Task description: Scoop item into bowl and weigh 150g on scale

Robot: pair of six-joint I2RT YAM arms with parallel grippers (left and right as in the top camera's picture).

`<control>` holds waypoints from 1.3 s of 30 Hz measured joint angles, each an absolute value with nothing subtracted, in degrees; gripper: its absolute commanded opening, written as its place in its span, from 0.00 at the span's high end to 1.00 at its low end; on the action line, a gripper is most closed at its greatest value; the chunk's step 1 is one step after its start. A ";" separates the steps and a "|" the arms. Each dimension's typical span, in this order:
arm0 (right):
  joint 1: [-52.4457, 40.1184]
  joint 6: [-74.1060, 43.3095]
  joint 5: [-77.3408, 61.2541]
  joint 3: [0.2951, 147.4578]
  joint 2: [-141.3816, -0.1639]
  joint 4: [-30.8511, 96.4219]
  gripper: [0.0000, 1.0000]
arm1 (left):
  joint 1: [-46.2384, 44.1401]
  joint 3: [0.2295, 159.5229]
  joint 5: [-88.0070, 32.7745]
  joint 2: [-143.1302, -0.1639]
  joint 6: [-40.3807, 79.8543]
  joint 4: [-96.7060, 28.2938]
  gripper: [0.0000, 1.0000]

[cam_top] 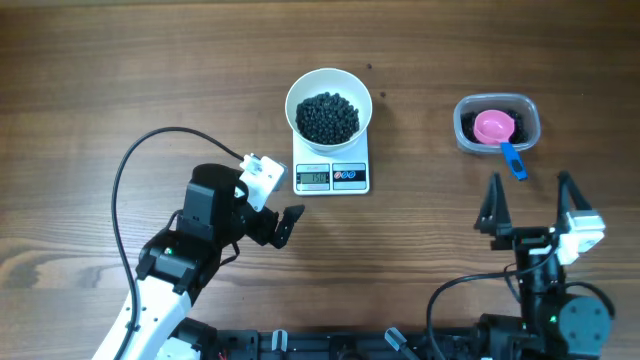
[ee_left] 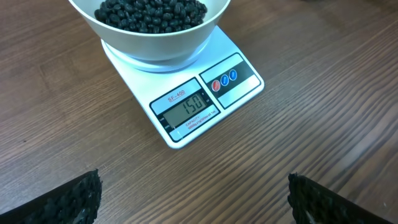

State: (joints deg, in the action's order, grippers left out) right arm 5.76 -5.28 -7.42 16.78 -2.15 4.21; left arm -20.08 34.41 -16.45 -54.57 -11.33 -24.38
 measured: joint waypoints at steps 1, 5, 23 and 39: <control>5.61 -4.25 -7.20 15.57 -1.30 4.14 0.00 | -20.08 34.41 -16.45 -54.57 -11.33 -24.40 0.00; 4.14 -2.48 -6.98 11.97 -1.10 3.73 0.00 | -20.08 34.44 -16.45 -54.57 -11.33 -24.38 0.00; 3.84 -2.07 -6.96 0.40 -1.08 -0.01 0.00 | -20.08 34.44 -16.45 -54.57 -11.33 -24.40 0.00; 3.81 -2.07 -6.96 0.40 -1.08 -0.03 0.00 | -20.08 34.44 -16.45 -54.57 -11.33 -24.40 0.00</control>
